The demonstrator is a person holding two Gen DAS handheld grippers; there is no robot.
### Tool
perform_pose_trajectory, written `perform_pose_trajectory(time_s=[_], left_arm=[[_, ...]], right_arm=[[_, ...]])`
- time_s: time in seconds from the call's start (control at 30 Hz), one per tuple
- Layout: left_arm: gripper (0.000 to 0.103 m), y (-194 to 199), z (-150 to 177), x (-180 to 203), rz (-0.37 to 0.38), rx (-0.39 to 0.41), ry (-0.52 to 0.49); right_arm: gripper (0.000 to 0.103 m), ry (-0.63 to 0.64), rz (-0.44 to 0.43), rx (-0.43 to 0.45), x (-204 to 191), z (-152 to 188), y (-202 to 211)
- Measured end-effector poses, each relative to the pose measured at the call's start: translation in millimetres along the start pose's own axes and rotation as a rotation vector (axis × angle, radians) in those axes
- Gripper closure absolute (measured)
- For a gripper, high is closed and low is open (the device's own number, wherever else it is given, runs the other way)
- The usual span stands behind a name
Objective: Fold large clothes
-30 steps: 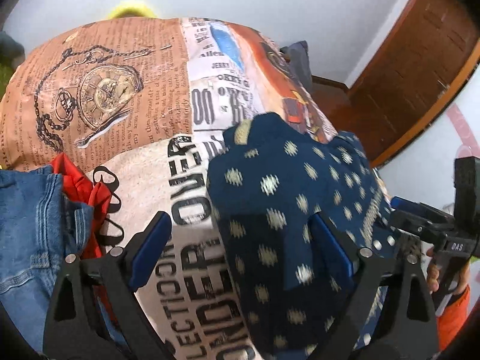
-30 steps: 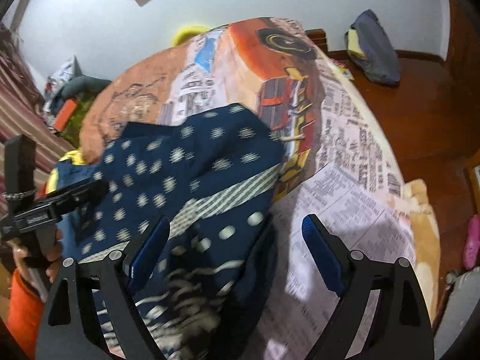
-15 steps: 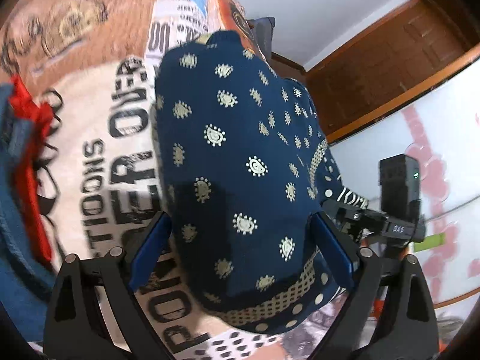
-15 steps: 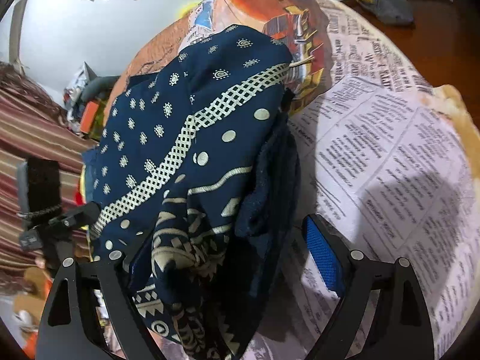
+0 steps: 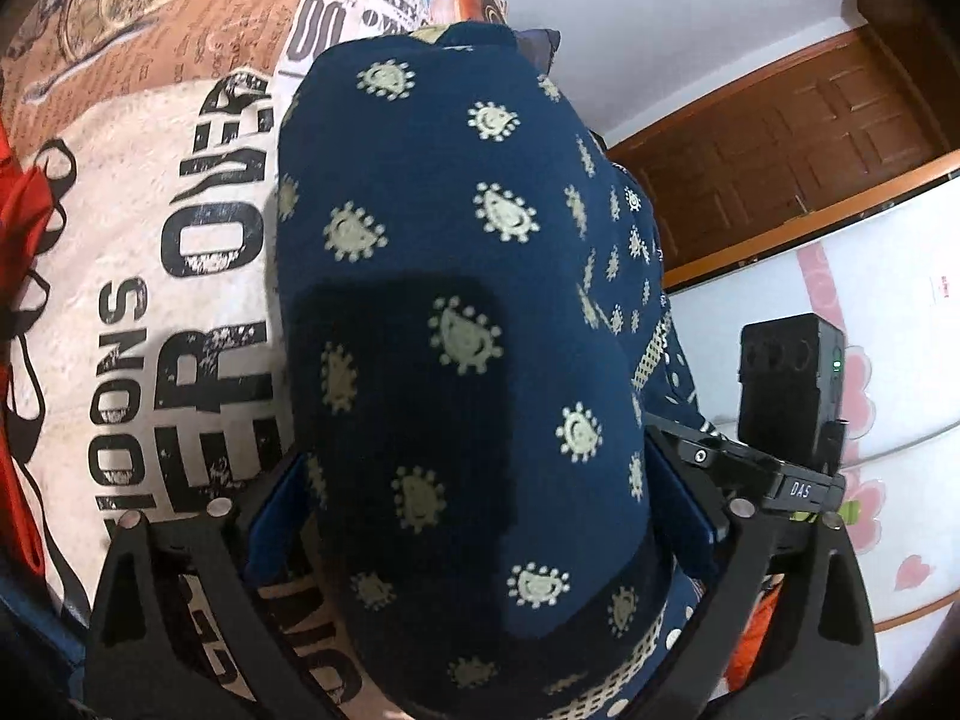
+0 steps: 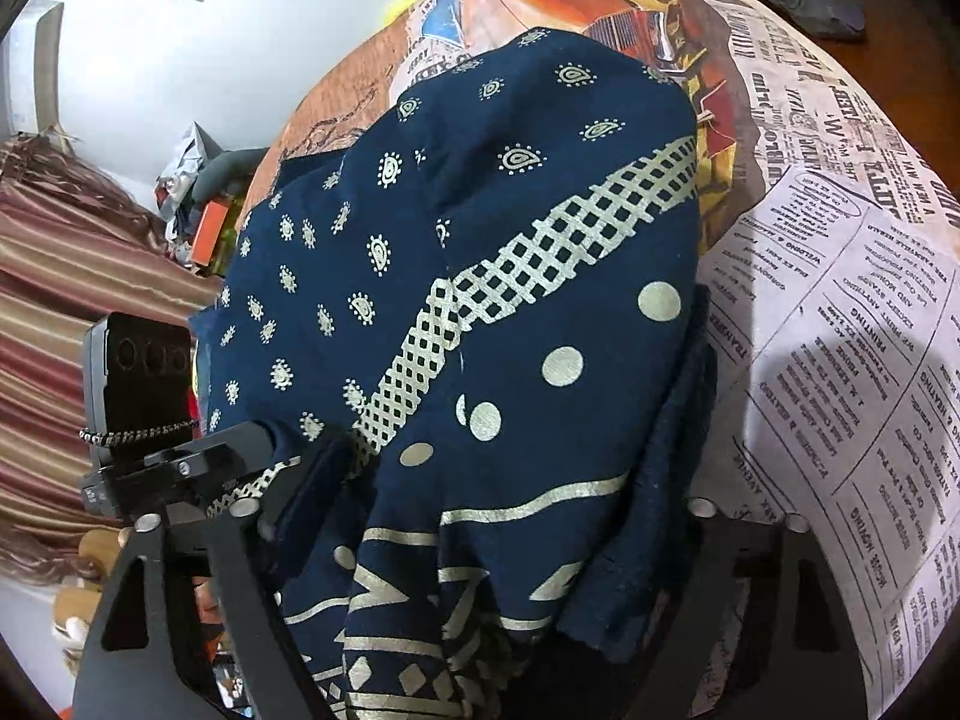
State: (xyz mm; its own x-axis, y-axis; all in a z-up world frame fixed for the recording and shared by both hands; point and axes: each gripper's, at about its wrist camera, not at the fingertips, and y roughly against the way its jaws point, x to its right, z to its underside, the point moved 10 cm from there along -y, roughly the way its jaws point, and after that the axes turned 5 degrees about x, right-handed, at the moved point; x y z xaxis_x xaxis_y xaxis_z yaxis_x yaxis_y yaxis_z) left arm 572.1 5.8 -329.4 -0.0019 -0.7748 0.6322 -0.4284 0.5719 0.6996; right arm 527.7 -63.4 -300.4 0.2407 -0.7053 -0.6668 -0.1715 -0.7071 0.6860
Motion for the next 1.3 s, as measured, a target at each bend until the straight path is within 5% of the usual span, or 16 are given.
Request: perform_pose_trajectory(time_s=[0.13,0.3,0.57,0.83,1.0,1.3], left_arm=[[0.026,6,0,5,-0.015,0.036,-0.028],[0.041,24,-1,20,-0.010,0.065,-0.060],[0.043,105,-10,39,0.025,0.162,-0.084],[0.043,225,-23,35,-0.019,0.316,-0.144],[0.043,282,-26,9,-0.060,0.374,-0.136],[0.043,339,-23,-88,-0.144,0.410,-0.058]], right_arm=[[0.056,-0.028,-0.025,0.016,-4,1,8],[0.069,0.005,-0.016,0.038,-21,3,22],[0.070,0.140,-0.011,0.099,-97,1,48],[0.070,0.282,-0.063,0.166,-188,7,64],[0.070,0.352,-0.102,0.167,-250,11,39],[0.070,0.373,-0.152,0.078,-300,21,-53]])
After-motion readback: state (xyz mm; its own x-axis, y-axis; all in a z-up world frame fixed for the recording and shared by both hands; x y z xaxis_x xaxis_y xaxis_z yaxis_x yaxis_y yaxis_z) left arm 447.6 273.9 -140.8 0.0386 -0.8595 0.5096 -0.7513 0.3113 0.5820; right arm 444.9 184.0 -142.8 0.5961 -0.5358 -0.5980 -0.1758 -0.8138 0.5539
